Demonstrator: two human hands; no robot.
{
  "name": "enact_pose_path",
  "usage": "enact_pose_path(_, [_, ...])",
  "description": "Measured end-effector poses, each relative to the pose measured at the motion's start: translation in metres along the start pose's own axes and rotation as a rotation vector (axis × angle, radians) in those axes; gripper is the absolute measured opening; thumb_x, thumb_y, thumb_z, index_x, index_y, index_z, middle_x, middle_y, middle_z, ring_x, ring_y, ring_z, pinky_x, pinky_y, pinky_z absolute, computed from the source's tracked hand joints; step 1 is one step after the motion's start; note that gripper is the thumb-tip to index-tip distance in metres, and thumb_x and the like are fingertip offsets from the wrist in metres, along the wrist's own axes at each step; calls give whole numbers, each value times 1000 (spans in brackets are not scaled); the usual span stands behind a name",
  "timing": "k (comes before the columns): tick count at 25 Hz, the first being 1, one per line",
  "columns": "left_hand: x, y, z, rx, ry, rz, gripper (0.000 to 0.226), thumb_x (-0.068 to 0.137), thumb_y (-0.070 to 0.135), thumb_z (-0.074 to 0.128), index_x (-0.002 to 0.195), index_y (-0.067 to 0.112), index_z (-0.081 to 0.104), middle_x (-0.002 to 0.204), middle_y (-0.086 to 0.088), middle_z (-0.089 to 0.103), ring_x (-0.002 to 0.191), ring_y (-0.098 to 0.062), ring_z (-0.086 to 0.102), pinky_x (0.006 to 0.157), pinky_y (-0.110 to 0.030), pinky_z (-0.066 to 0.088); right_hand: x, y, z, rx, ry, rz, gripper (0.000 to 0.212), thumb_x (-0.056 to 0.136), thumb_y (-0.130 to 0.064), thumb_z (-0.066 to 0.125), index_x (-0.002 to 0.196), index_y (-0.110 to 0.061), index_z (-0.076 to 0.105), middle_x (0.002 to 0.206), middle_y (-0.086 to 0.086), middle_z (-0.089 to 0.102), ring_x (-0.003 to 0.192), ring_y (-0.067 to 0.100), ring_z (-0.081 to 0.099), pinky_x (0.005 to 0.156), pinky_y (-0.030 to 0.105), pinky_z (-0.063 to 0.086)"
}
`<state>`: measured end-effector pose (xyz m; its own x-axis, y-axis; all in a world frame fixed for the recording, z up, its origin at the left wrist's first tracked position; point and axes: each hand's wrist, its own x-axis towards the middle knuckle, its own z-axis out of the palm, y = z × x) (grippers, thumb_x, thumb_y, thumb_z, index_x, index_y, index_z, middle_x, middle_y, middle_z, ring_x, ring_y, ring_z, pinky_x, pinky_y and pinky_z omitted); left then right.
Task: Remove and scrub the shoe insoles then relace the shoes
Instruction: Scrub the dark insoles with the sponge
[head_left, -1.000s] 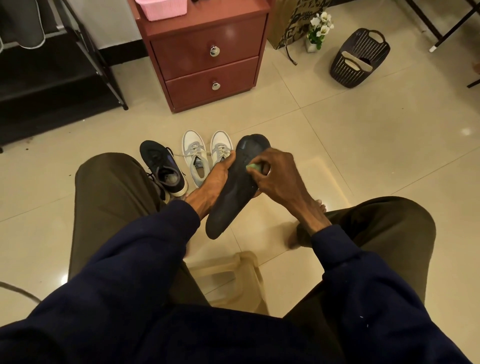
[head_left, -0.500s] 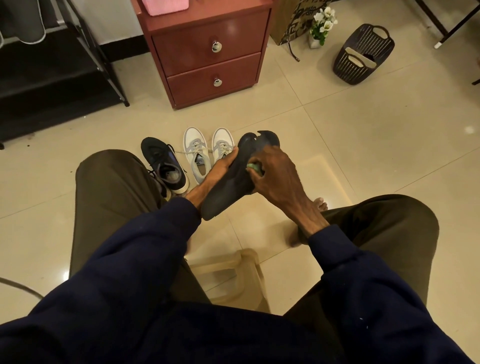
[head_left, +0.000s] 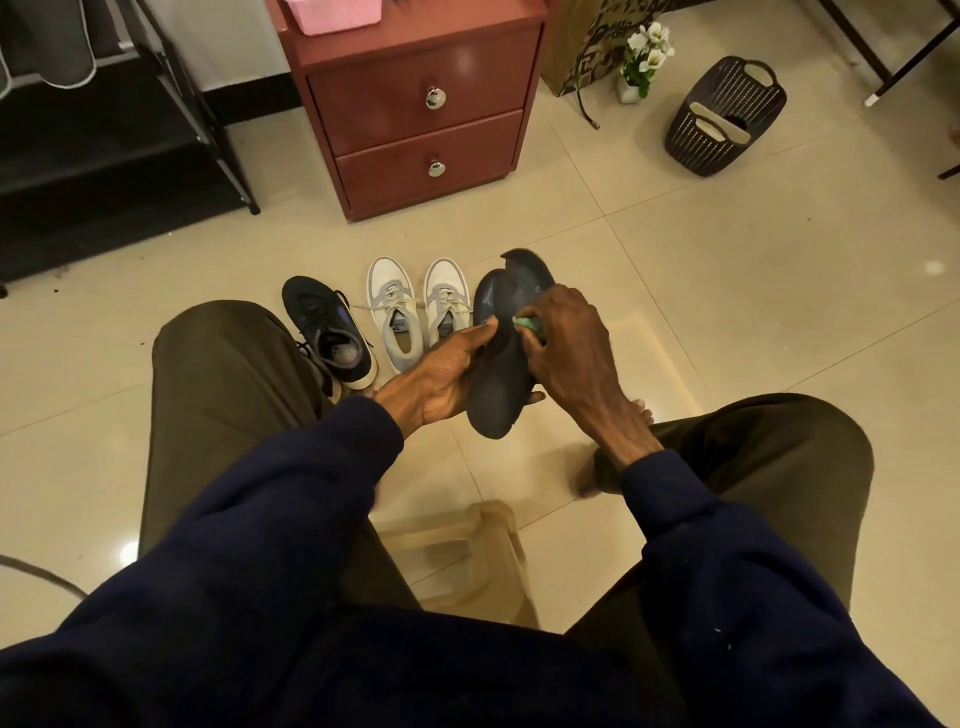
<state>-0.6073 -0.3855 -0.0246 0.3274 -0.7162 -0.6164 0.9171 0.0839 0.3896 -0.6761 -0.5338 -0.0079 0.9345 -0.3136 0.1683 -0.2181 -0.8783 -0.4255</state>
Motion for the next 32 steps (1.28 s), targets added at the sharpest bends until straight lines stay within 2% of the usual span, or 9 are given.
enact_pose_path(3, [5,2,-4,12,82,42,27,104,29,56,115,8,67,103,-16,75,88,-30,75,80,-49,63,0,-16,-8,269,-212,-80,11,87,-15,76,98,-12,78,92,2,72,77,11,62,70,25,55])
enact_pose_path(5, [9,3,-9,-1,101,63,26,103,29,59,114,7,68,98,-14,75,84,-27,75,74,-40,63,-1,-22,-8,303,-352,-106,11,88,-17,76,98,-13,79,92,0,73,76,11,64,67,20,54])
enact_pose_path(10, [6,1,-3,-17,57,24,33,102,32,58,124,9,64,112,-19,74,92,-37,75,82,-55,62,7,4,-7,76,-25,94,11,89,-19,77,95,-10,75,95,7,69,80,17,63,70,26,53])
enact_pose_path(15, [8,3,-7,27,172,103,46,101,30,62,138,3,59,103,-13,75,84,-27,75,68,-38,63,-4,-28,-12,243,-451,-109,6,85,-12,78,90,-10,79,87,1,72,73,12,64,62,17,49])
enact_pose_path(20, [8,5,-7,-32,107,51,51,98,31,65,143,10,54,123,-20,71,99,-39,73,87,-56,59,5,-1,-10,81,-88,73,15,88,-18,79,95,-5,76,93,11,69,78,20,65,70,27,53])
enact_pose_path(22, [8,4,-8,7,135,74,52,98,33,66,143,8,55,122,-20,71,97,-37,73,85,-53,59,1,-8,-8,98,-145,42,14,87,-16,80,94,-4,76,94,11,70,79,21,66,71,28,55])
enact_pose_path(26, [11,7,-14,49,247,150,53,100,37,63,141,4,57,123,-18,71,95,-31,73,79,-41,62,-8,-35,-10,280,-494,-104,6,83,-14,81,88,-10,80,83,1,74,69,10,65,62,18,53])
enact_pose_path(30, [10,9,-11,24,276,170,49,101,37,62,140,7,59,125,-18,71,96,-31,73,79,-43,63,0,-17,-8,168,-235,-17,13,85,-20,82,89,-8,78,87,6,73,68,7,57,64,15,49])
enact_pose_path(32, [10,8,-10,14,285,178,47,101,35,62,139,6,59,123,-18,72,94,-31,74,77,-42,64,-3,-22,-10,227,-291,-38,12,85,-17,82,90,-8,79,86,5,73,65,6,58,64,13,49])
